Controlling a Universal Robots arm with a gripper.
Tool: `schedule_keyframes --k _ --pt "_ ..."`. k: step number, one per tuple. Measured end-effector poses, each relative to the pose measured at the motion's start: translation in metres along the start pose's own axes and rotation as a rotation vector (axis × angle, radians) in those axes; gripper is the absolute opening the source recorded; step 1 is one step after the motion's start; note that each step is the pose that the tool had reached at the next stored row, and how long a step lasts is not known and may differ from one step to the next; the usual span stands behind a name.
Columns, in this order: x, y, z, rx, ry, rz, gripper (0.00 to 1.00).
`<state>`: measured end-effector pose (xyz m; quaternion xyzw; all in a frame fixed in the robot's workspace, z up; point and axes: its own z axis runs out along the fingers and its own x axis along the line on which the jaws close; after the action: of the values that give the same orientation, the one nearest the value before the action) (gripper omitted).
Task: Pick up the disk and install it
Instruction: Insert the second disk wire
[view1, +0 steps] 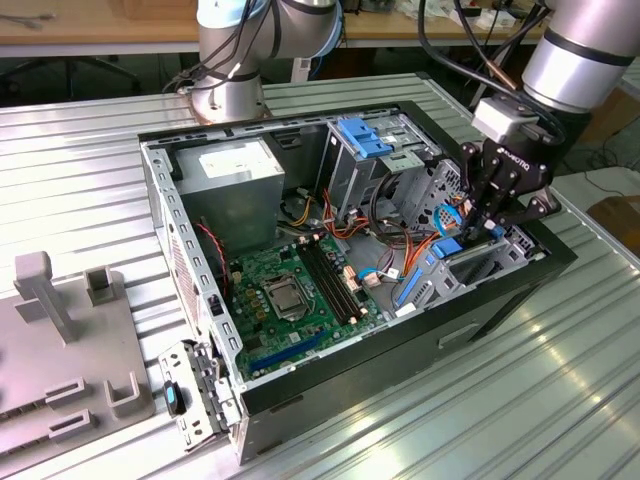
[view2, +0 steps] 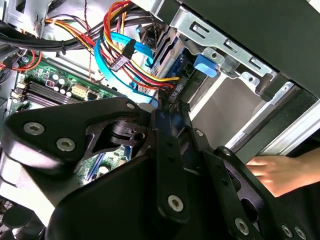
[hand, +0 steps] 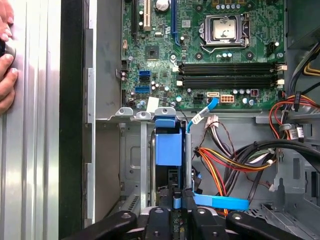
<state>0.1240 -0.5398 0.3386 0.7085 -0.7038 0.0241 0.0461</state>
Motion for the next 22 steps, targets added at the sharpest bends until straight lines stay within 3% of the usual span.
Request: schedule_keyframes --k 4,9,12,14,22 --pt "0.0006 0.0002 -0.0059 0.0036 0.0004 0.000 0.24" --pt "0.0018 0.0006 -0.0191 0.0134 0.0004 0.001 0.24" --pt "0.0018 0.0007 -0.0191 0.0139 0.0004 0.002 0.22" --pt "0.0018 0.0007 -0.0191 0.0140 0.0004 0.002 0.11" --pt "0.0018 0.0006 -0.0191 0.0146 0.0004 0.002 0.11"
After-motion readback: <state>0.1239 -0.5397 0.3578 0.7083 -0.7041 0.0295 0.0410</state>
